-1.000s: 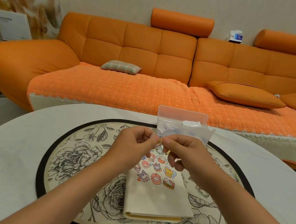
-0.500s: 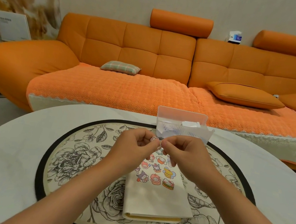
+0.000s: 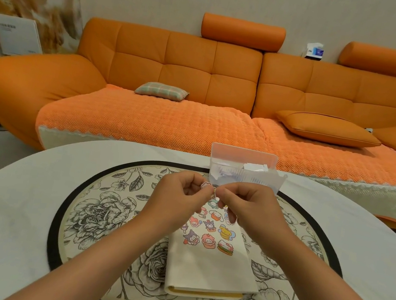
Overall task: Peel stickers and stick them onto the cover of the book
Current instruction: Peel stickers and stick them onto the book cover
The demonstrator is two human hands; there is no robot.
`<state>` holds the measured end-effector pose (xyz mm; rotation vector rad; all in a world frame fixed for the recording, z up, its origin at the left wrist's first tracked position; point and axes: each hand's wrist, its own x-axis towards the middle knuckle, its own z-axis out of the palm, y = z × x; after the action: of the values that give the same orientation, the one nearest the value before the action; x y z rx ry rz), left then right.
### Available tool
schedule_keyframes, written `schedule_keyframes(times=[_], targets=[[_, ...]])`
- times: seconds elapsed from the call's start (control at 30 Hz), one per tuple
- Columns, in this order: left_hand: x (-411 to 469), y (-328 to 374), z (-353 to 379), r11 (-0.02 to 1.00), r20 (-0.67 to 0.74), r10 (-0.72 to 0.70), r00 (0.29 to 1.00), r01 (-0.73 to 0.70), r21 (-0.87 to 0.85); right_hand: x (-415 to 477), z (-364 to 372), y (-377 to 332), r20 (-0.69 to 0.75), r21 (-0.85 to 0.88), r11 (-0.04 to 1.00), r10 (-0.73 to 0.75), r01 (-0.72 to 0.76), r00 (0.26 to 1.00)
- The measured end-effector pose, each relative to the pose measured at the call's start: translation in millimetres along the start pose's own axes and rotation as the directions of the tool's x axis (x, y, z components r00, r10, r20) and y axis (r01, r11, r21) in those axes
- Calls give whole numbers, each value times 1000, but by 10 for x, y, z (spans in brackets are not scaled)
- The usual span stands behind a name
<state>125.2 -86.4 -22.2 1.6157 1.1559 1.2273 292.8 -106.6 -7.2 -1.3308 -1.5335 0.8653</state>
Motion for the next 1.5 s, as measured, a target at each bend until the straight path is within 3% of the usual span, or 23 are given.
schedule_keyframes(times=[0.83,1.07,1.3,1.5], targets=[[-15,-9,8,999,28,17,999,-18,36,-24,10,33,1,-169,979,-112,111,994],[-33,-55,45,996,-33,47,998,-44,79,-29,57,66,-33,-202,972,-126,117,991],[-20,-25,20,999,-36,36,999,-36,16,-8,30,-5,-13,87,996,32,-31,999],[-20,-26,0,996,-8,61,998,-60,60,-18,-1,-43,-4,-5,1000,29,-29,1000]])
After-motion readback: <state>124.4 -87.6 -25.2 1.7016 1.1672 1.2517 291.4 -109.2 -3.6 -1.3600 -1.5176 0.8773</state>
